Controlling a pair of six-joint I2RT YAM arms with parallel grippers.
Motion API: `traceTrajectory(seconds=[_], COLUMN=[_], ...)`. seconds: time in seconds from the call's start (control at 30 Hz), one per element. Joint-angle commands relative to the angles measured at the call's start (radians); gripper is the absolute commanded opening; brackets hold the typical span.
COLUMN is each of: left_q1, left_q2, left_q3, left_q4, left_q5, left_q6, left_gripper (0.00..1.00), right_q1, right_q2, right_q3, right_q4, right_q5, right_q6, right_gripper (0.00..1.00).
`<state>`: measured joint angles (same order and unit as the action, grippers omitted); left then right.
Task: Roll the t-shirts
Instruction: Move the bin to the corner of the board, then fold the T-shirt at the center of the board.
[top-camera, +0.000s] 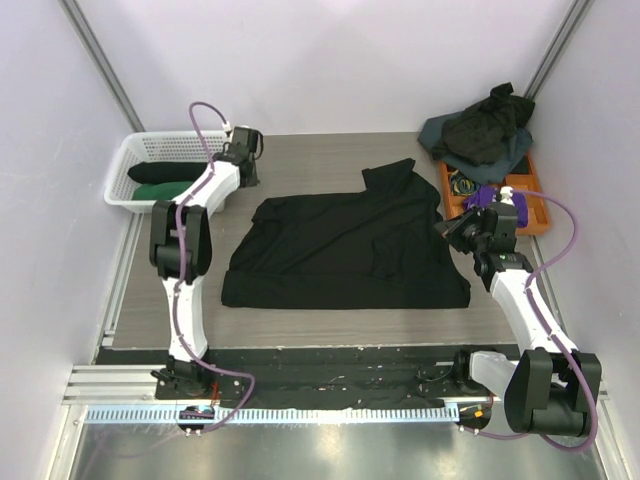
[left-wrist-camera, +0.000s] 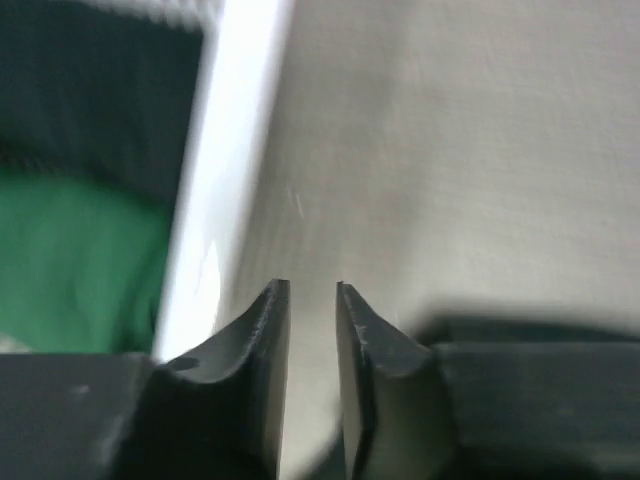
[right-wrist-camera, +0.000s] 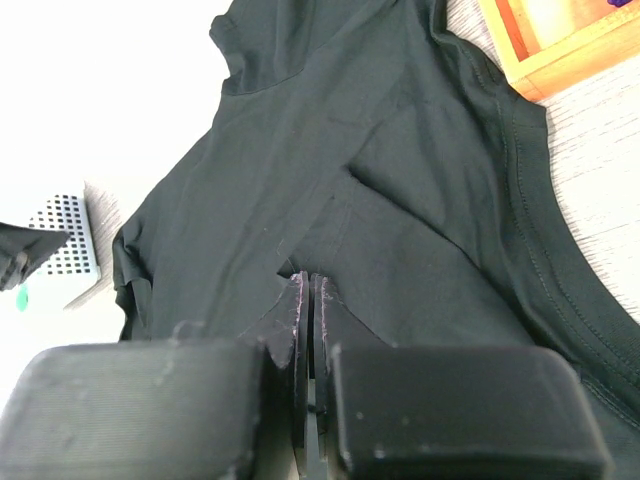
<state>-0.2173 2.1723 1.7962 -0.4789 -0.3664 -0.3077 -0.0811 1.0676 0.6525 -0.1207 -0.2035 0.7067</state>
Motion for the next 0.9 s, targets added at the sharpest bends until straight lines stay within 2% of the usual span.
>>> traceTrajectory(seconds=[0.0, 0.13, 0.23, 0.77, 0.87], left_q1=[-0.039, -0.056, -0.073, -0.103, -0.109], left_q2=[-0.209, -0.314, -0.328, -0.186, -0.177], left_q3=[-0.154, -0.299, -0.36, -0.322, -0.319], left_q4=[0.031, 0.056, 0.077, 0.077, 0.076], left_q5=[0.081, 0.093, 0.083, 0.103, 0.098], left_q6=[-0.059, -0.09, -0.088, -0.093, -0.093], left_gripper=[0.35, 0.4, 0.4, 0.37, 0.33], right_q1=[0.006, 0.006, 0.007, 0.007, 0.007], right_q2=[-0.014, -0.023, -0.023, -0.028, -0.023], right_q3=[0.035, 0.024, 0.019, 0.016, 0.015], right_q4=[0.035, 0.038, 0.038, 0.038, 0.041], right_q5=[0.007, -0.002, -0.011, -0.025, -0.023], right_q6=[-0.026, -0.027, -0.029, -0.029, -0.029], right_gripper=[0.01, 0.01, 0.01, 0.01, 0.01])
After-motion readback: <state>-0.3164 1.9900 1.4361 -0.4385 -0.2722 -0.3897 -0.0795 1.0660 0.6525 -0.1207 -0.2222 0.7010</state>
